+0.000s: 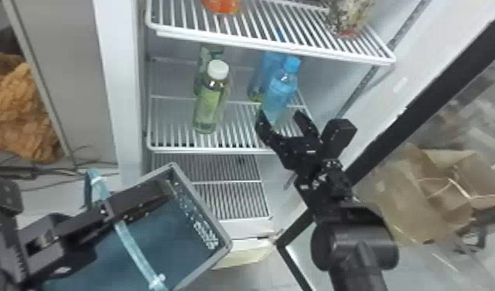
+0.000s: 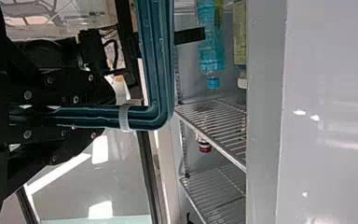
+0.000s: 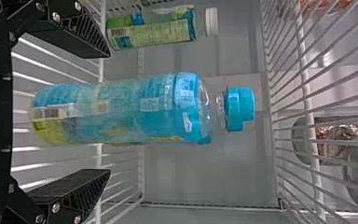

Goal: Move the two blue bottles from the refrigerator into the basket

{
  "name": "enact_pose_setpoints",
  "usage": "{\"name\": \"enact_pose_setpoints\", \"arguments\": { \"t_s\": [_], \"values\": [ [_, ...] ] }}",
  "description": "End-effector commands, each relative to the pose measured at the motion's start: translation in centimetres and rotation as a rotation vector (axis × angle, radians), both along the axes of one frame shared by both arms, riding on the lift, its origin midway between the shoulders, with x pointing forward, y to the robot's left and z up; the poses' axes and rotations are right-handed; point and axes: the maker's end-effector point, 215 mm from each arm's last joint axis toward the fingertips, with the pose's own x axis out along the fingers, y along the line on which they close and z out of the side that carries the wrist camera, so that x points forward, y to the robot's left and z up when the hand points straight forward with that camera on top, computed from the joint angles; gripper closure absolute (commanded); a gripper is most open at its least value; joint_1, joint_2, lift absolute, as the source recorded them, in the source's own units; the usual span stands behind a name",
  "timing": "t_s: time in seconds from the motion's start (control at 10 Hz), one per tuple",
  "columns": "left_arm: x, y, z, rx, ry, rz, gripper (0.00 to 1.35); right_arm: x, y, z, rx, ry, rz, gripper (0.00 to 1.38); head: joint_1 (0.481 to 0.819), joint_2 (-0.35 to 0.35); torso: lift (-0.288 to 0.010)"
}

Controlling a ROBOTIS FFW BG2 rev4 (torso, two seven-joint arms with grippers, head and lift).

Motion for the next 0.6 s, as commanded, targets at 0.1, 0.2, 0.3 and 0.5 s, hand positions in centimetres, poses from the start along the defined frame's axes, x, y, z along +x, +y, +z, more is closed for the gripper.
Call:
{"name": "enact_pose_setpoints", "arguments": {
  "t_s": [0.1, 0.2, 0.3, 0.5],
  "values": [
    [0.0, 0.0, 0.1, 0.001, -0.002, -0.001, 1.19, 2.1, 0.0, -0.6, 0.002, 0.016, 0.006, 0.18, 0.695, -0.316, -0.216],
    [-0.1, -0.1, 0.0, 0.000, -0.001, -0.006, 1.19, 2.6, 0.2, -1.1, -0.001, 0.026, 0.010, 0.18, 0.695, -0.315, -0.216],
    [0.0, 0.0, 0.0, 0.001, -0.001, -0.004, 1.19, 3.1, 0.4, -1.1, -0.001, 0.027, 0.014, 0.18, 0.695, -0.311, -0.216],
    [0.0, 0.1, 0.0, 0.002, -0.001, -0.002, 1.19, 3.9, 0.8, -1.1, -0.001, 0.031, 0.023, 0.48, 0.695, -0.302, -0.216]
  ]
}}
